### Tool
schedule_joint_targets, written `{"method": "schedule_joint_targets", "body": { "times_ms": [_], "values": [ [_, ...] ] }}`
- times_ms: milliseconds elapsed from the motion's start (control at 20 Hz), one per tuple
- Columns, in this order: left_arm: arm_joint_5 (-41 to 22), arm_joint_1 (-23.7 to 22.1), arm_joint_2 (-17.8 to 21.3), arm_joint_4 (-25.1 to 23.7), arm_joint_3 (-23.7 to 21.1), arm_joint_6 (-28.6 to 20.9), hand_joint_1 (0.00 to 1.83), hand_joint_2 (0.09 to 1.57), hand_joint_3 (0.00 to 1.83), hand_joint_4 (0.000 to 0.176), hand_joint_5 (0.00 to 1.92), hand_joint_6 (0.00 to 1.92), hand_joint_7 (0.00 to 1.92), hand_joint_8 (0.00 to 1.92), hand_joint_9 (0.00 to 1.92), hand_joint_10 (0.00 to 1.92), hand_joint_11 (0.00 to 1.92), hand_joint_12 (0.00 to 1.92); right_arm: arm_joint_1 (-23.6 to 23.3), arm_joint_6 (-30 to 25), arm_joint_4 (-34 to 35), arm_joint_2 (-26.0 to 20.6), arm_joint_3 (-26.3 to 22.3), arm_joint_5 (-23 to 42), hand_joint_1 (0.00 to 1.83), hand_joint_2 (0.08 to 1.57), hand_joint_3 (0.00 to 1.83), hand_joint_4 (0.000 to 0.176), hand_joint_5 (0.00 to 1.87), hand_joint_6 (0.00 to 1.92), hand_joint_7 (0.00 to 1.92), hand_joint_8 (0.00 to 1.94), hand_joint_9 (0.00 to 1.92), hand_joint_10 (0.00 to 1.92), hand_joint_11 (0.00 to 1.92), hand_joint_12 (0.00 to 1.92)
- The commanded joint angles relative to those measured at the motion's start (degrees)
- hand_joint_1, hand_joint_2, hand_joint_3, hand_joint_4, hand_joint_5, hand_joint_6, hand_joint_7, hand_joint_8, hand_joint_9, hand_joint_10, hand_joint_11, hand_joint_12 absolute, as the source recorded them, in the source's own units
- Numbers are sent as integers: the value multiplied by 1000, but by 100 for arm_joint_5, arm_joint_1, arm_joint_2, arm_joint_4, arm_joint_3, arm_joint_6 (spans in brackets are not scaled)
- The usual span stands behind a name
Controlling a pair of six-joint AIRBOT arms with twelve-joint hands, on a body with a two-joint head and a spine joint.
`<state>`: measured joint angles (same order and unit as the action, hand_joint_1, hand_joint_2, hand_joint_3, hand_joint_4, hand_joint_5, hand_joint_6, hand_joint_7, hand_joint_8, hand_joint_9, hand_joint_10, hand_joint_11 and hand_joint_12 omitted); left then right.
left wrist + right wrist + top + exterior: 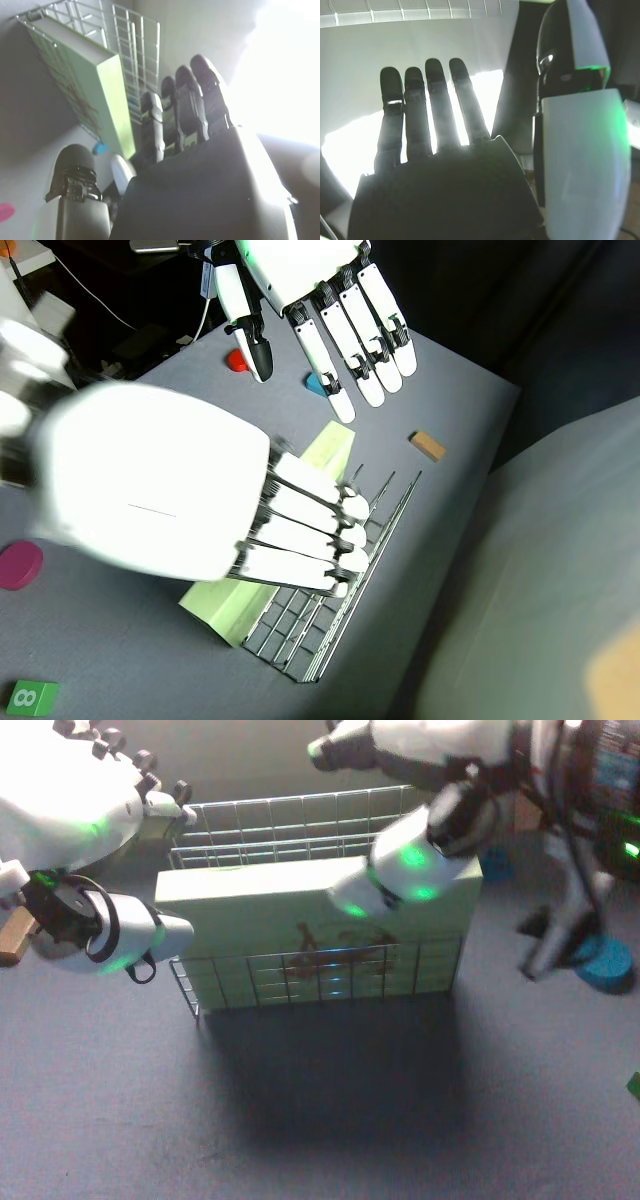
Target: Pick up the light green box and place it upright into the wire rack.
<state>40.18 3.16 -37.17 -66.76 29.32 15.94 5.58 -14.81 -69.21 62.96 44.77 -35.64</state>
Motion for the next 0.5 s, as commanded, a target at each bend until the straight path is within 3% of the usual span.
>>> {"method": "schedule_joint_targets", "body": {
  "times_ms": [0, 150, 250, 350, 400, 450],
  "values": [
    [-98, -45, -16, -403, -26, -18, 177, 1244, 0, 67, 235, 0, 205, 0, 196, 0, 0, 550, -112, 106, -290, -104, -144, 90, 648, 922, 0, 19, 236, 1, 241, 0, 169, 1, 0, 761],
    [-4, -73, -56, -383, -102, -26, 178, 1244, 0, 66, 247, 5, 213, 4, 208, 5, 0, 542, -292, 284, -4, -728, -820, 10, 631, 942, 2, 13, 311, 16, 335, 15, 268, 24, 0, 987],
    [39, -57, -84, -371, -145, -26, 177, 1245, 0, 67, 277, 12, 252, 13, 224, 8, 0, 520, -379, 754, 477, -891, -1071, -266, 596, 987, 5, 1, 442, 15, 496, 14, 417, 30, 45, 1139],
    [83, -16, -107, -368, -199, -31, 239, 1255, 1, 50, 394, 15, 384, 15, 363, 29, 0, 759, -368, 1292, 781, -1195, -1416, -486, 606, 1049, 1, 0, 681, 37, 751, 46, 675, 133, 254, 1266],
    [85, -16, -113, -368, -207, -40, 269, 1267, 1, 31, 508, 22, 485, 24, 458, 53, 0, 911, -322, 1406, 781, -1354, -1574, -486, 622, 1079, 0, 0, 815, 56, 871, 109, 639, 722, 420, 1439],
    [105, -8, -123, -368, -208, -59, 304, 1273, 1, 0, 655, 34, 608, 45, 566, 108, 100, 998, -285, 1469, 781, -1484, -1692, -485, 675, 1128, 0, 0, 896, 299, 867, 575, 709, 1392, 723, 1671]
  ]
}}
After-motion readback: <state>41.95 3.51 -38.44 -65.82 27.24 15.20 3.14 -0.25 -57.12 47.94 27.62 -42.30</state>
